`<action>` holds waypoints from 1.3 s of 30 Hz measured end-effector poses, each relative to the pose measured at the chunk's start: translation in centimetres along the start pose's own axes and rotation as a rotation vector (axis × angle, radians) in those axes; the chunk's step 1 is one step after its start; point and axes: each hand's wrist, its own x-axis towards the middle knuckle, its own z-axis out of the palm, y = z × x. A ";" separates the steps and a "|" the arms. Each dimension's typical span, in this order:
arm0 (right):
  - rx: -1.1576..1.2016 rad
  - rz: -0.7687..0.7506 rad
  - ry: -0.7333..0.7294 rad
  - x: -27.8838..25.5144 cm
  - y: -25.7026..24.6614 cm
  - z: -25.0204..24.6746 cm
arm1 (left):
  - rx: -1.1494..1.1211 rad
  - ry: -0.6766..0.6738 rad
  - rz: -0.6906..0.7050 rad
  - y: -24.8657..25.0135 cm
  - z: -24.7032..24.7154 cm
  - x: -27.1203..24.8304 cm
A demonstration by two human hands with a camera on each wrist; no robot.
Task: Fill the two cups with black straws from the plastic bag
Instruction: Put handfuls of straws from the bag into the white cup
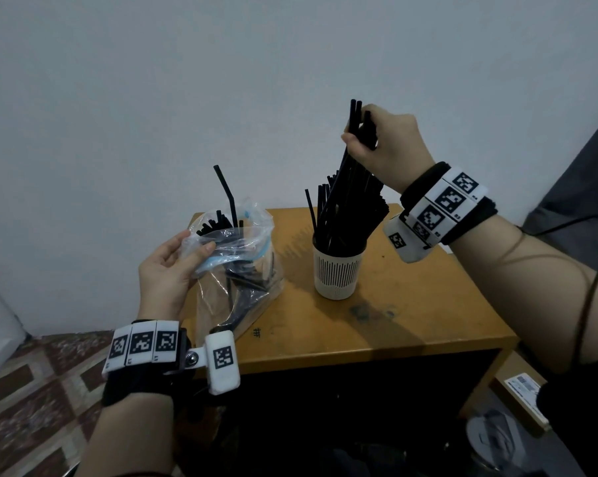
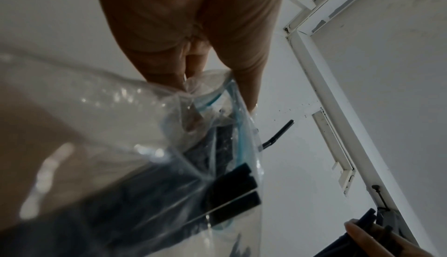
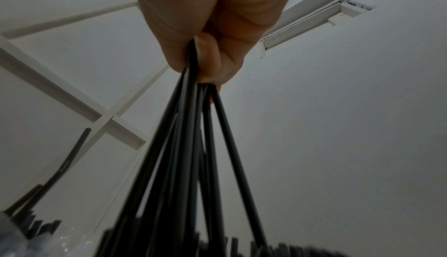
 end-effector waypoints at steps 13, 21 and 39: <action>0.025 0.068 -0.068 -0.3 1.8 1.6 | 0.004 -0.011 0.006 -0.2 0.2 -0.1; -0.001 0.102 -0.098 -0.7 2.5 2.2 | -0.004 -0.014 -0.005 -0.3 0.3 0.0; 0.125 0.022 -0.070 -1.8 1.0 0.9 | -0.016 -0.020 -0.016 -0.6 0.5 -0.1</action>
